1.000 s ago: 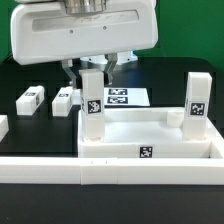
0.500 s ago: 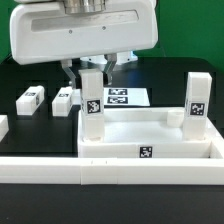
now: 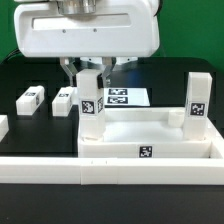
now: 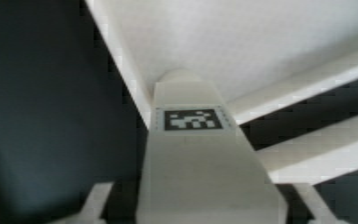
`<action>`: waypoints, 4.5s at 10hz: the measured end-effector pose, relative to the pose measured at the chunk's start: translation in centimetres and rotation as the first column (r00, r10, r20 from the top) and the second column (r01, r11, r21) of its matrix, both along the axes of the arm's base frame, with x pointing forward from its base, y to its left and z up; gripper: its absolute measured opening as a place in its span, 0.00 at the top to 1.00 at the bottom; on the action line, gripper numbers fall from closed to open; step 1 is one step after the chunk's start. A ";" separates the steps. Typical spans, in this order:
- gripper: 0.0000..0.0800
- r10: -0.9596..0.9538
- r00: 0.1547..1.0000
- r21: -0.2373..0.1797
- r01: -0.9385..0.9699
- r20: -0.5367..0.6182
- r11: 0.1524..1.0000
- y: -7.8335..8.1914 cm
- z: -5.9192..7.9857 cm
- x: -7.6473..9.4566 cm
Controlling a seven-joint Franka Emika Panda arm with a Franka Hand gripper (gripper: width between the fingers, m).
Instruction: Assemble desk
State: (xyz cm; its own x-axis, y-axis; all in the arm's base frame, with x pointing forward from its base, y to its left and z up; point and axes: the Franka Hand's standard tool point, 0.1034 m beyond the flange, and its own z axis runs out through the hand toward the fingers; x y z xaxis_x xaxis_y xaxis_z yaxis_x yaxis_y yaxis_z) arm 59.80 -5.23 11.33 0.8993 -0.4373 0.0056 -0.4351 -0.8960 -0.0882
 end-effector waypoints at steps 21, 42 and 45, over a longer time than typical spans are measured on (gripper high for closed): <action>0.19 0.399 0.917 -0.041 -0.399 -0.008 0.916 0.4 -0.1 0.2; 0.64 -0.438 0.897 -0.043 0.436 -0.066 0.899 0.4 -0.7 0.2; 0.62 -0.386 0.920 -0.037 0.384 -0.065 0.922 0.4 -0.8 0.2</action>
Offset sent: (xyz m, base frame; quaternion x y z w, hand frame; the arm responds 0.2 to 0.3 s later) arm -0.0126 0.0028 -0.0139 -0.0005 -0.0653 0.3263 0.9430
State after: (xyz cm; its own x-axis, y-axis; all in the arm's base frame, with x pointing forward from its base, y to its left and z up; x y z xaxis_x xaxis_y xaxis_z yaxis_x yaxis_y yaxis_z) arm 59.98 -4.87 10.56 0.6600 -0.7504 -0.0364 -0.7513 -0.6595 -0.0261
